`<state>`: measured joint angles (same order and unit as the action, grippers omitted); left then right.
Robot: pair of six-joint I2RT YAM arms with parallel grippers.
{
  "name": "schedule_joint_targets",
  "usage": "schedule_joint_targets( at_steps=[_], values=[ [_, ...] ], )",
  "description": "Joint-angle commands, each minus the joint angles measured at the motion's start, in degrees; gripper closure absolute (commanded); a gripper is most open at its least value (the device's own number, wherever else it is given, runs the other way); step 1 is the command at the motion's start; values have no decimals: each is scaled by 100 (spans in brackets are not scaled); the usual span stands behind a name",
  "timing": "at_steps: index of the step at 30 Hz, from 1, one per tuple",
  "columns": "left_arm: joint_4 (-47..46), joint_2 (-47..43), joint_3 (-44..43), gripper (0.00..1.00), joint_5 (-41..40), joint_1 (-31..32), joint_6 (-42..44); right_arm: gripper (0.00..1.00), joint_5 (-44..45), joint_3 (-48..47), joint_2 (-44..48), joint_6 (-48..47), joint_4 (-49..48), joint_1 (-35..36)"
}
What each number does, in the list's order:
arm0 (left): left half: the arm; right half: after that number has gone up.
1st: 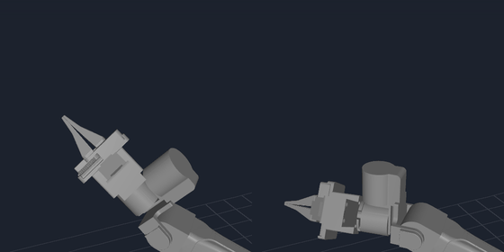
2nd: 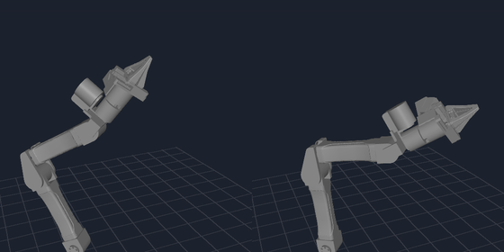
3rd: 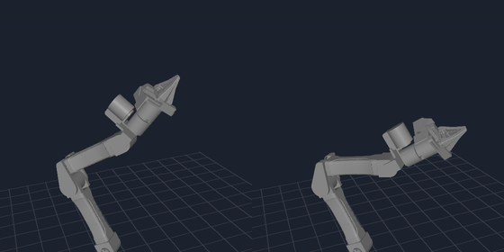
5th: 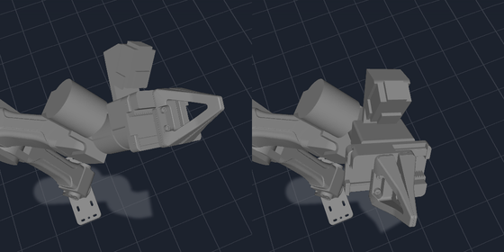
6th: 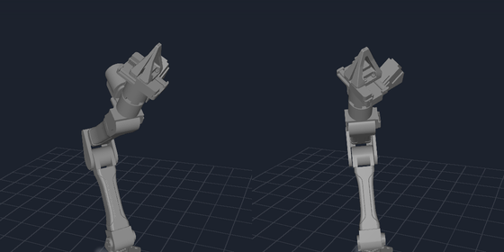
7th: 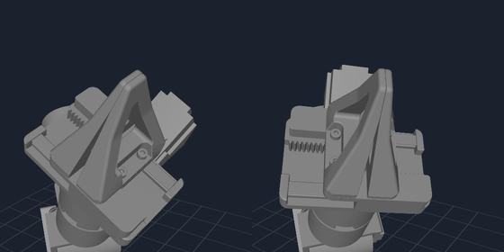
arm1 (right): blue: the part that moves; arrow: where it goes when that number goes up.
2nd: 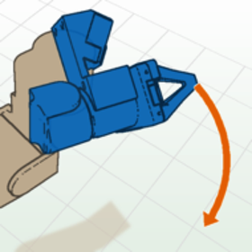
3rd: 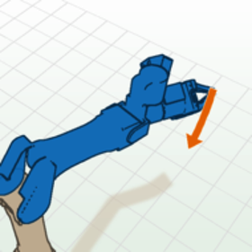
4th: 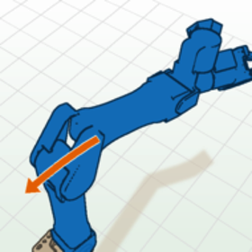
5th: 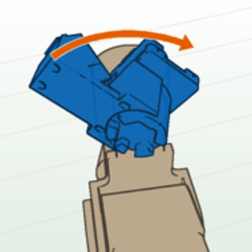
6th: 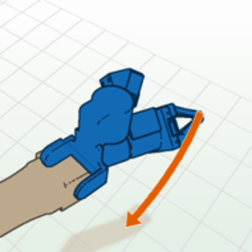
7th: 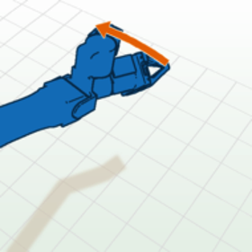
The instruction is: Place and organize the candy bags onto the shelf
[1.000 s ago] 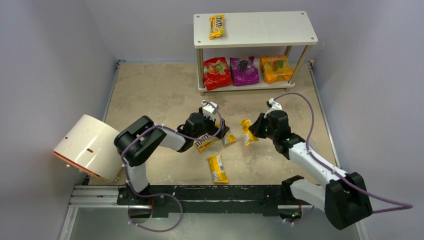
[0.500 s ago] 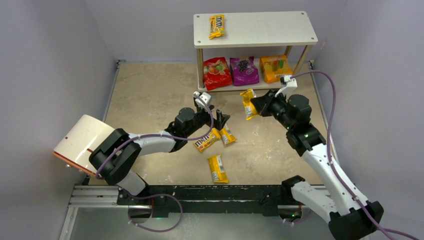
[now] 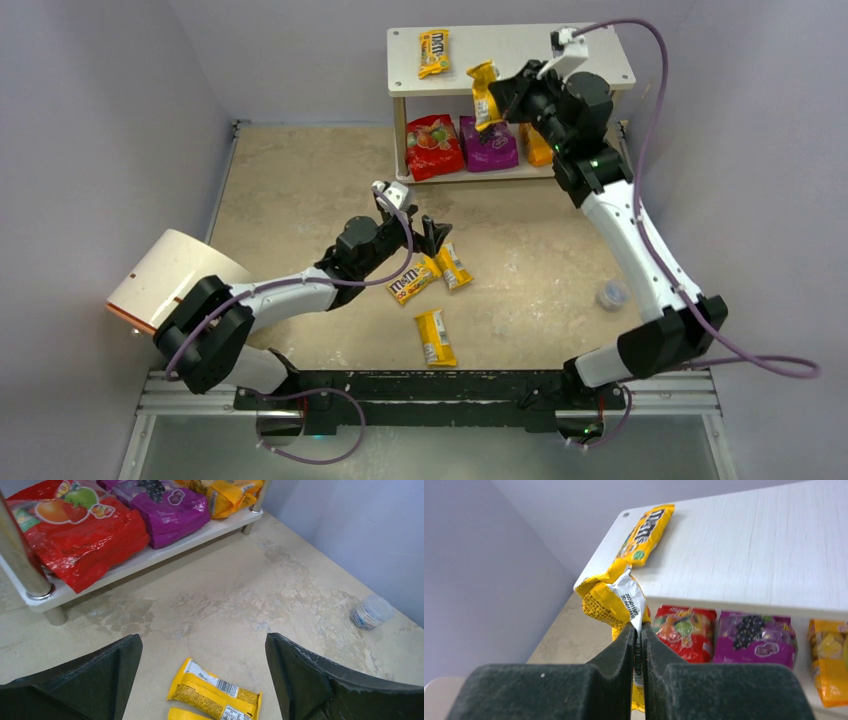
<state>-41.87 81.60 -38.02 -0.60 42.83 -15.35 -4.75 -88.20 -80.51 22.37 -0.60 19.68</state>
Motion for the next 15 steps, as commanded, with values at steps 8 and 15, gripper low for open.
schedule_joint_targets(
  at_steps=[8, 15],
  values=[
    [1188, -1107, -924, 0, -305, -7, -116, 91, -2513, 334, -20, 423, -776, -91],
    [959, -743, -1885, 0, 829, -11, -442, 92, -2783, 1106, 213, 668, -1448, 501]
  ],
)
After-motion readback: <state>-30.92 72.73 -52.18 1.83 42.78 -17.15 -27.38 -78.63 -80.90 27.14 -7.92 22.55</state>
